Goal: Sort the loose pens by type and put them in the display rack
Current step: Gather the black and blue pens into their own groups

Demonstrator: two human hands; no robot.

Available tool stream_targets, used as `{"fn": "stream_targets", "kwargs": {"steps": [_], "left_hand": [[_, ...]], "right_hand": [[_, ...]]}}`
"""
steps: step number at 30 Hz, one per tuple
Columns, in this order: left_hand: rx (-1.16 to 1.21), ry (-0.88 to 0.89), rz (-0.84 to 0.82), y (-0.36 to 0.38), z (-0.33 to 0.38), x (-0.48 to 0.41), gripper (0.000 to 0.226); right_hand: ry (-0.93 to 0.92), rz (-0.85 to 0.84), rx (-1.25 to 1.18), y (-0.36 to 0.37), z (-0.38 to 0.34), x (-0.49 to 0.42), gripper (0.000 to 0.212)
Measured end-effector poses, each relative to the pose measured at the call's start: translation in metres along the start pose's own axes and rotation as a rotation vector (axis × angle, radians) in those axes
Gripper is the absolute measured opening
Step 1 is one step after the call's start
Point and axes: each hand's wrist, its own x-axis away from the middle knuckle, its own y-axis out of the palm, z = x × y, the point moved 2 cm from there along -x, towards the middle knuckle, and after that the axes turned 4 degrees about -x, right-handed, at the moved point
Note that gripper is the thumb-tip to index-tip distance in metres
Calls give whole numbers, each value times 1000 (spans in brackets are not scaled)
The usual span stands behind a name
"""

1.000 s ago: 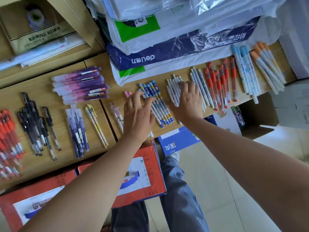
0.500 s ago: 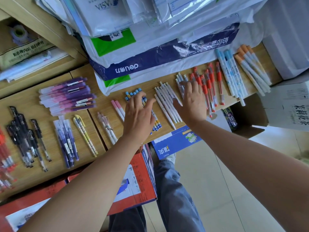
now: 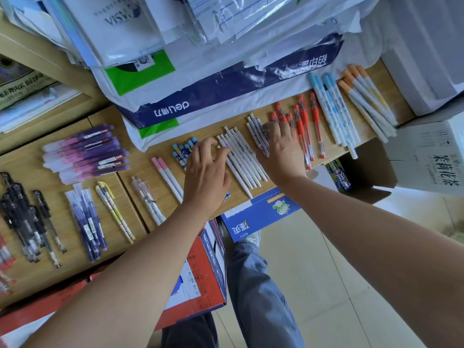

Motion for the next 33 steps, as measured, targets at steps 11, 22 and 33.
{"fn": "stream_targets", "kwargs": {"steps": [11, 22, 33], "left_hand": [[43, 158, -22, -5, 72, -45, 35], [-16, 149, -145, 7, 114, -70, 34], [111, 146, -117, 11, 110, -71, 39]], "right_hand": [[241, 39, -53, -51, 77, 11, 44], [166, -5, -95, -49, 87, -6, 39], [140, -128, 69, -43, 82, -11, 90]]}}
